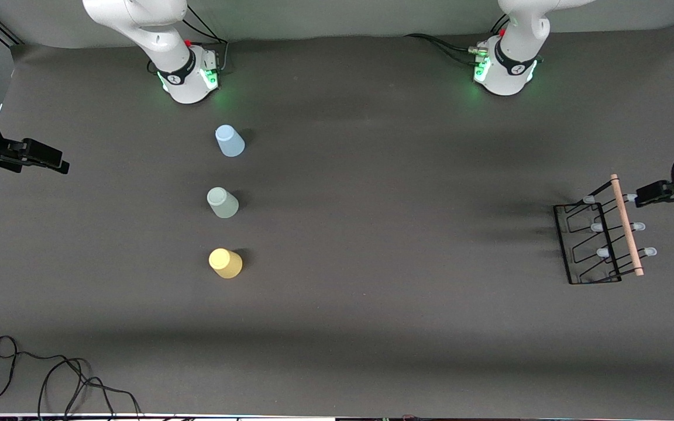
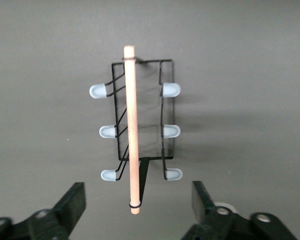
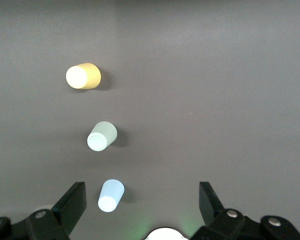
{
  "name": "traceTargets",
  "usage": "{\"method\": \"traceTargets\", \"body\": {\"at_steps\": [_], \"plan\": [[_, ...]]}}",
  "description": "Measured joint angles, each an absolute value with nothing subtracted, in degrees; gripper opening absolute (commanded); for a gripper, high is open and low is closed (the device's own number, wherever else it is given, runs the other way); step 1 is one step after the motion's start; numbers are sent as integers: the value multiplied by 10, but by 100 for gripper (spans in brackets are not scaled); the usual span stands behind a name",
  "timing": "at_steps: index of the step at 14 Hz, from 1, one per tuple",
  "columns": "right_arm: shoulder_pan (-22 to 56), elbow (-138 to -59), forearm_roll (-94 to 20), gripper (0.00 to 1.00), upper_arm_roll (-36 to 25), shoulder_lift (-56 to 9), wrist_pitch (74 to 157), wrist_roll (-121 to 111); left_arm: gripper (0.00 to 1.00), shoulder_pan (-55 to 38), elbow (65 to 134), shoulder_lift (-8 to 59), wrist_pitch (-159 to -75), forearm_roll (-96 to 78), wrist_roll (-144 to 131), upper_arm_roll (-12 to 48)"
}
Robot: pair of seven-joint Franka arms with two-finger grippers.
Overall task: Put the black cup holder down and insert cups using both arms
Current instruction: 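Reach the left gripper to the rack's wooden dowel and grasp it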
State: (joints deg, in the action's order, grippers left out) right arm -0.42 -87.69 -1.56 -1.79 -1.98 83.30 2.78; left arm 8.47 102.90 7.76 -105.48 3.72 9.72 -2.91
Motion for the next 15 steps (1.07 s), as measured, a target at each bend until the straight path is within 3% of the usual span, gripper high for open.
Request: {"method": "traceTargets", "body": {"at_steps": [2,7,9,12,15], "plan": [[-4,-877,-16,100,-18,-20,833,28,82,96,1062,90,-1091,39,97,-29],[-4,-877,-16,100,-18,-20,833,28,61,100,1127,127,-1194,39,97,-29],[-4,-877,-16,100,-18,-20,833,28,44,100,1135,141,-1214,40,97,-29],[-4,-877,-16,100,-18,-20,833,28,1,100,1153,146,-1243,40,97,-29],[-4,-877,-16,100,-18,-20,833,28,0,101,1152,145,-1245,41,100,-28]]}}
